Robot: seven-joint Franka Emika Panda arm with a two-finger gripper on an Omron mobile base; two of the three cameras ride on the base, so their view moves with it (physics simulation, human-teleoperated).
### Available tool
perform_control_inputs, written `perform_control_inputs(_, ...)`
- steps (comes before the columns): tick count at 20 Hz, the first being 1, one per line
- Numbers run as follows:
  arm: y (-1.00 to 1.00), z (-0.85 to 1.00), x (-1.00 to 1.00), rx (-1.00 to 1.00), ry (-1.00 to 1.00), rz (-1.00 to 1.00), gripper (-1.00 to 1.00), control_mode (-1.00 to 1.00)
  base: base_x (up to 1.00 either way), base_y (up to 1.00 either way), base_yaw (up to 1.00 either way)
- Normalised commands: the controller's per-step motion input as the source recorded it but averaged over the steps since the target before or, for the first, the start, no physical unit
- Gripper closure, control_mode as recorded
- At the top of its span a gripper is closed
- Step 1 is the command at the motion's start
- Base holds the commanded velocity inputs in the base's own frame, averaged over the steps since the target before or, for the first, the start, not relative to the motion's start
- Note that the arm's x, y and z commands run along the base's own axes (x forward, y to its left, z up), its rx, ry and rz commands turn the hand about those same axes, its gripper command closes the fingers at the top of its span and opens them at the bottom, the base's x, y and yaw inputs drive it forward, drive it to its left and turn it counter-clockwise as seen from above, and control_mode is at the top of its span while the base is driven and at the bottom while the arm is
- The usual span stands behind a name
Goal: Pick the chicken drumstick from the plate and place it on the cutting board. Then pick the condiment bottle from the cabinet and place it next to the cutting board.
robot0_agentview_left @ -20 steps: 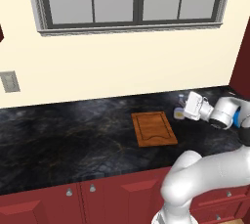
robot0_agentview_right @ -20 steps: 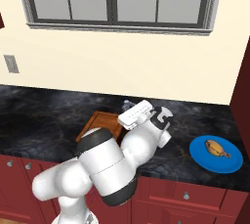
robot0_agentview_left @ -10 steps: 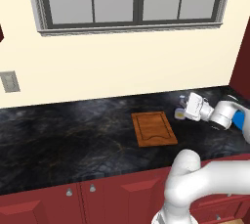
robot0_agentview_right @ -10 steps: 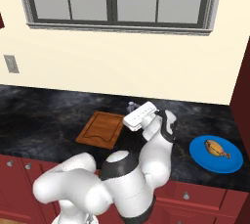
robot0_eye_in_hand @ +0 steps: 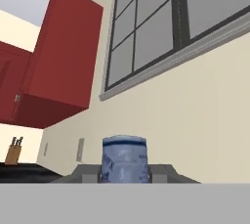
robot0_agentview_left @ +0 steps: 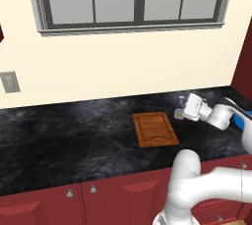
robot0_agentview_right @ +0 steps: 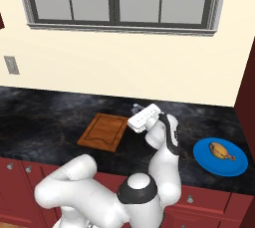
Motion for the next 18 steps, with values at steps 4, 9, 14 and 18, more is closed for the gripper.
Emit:
perform_control_inputs(4, 0.0, -0.09, 0.22, 0.0, 0.03, -0.04, 1.0, -1.0, 0.0, 0.0, 0.0)
perform_control_inputs(9, 0.0, -0.14, 0.24, 0.0, 0.03, -0.04, 1.0, -1.0, 0.0, 0.0, 0.0)
perform_control_inputs(14, -0.02, -0.2, 0.23, -0.01, 0.02, -0.02, 1.0, -1.0, 0.0, 0.0, 0.0)
perform_control_inputs(18, -0.05, -0.22, 0.2, -0.01, 0.01, 0.0, 1.0, -1.0, 0.0, 0.0, 0.0)
